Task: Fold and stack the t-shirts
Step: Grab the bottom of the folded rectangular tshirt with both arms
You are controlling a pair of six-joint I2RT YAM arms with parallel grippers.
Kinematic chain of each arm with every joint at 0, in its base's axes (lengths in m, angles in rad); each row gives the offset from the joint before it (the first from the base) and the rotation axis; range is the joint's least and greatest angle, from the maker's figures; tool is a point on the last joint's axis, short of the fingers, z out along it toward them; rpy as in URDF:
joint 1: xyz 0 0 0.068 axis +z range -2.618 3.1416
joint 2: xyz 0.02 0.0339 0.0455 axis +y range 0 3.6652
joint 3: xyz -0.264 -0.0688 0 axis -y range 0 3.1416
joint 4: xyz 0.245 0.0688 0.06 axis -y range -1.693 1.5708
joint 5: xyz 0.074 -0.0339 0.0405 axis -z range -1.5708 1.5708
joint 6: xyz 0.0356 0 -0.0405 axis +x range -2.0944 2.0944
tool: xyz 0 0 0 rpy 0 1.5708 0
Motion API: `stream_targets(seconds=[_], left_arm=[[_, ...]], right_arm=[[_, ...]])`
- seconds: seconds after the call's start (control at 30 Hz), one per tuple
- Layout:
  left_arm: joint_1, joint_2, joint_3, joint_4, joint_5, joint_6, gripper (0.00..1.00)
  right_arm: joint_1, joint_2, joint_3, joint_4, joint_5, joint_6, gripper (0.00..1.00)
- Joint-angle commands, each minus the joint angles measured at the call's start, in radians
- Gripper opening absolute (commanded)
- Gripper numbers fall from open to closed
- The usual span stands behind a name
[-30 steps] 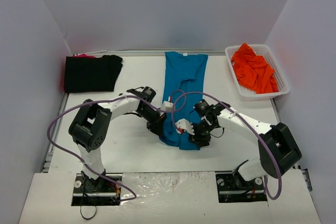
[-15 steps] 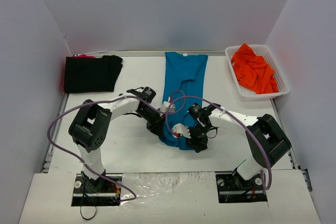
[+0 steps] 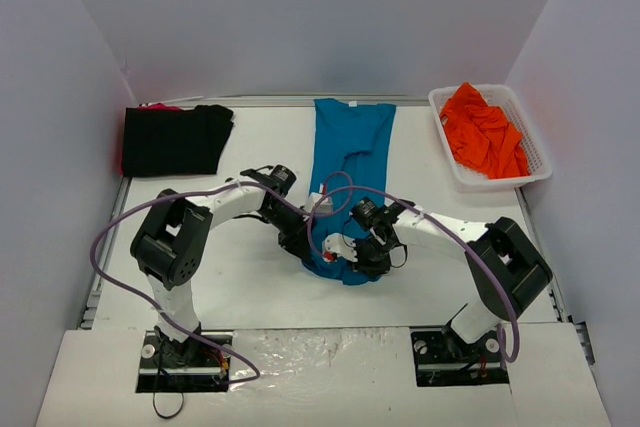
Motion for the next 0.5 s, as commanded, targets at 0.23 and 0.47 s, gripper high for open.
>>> stream_targets(seconds=[0.23, 0.47], left_arm=[[0.02, -0.036, 0.029, -0.052, 0.028, 0.042, 0.02], [0.02, -0.061, 0.039, -0.194, -0.003, 0.192, 0.02]], right_arm=[[0.015, 0.103, -0.01, 0.013, 0.063, 0.085, 0.0], [-0.007, 0.007, 0.096, -0.184, -0.124, 0.045, 0.0]])
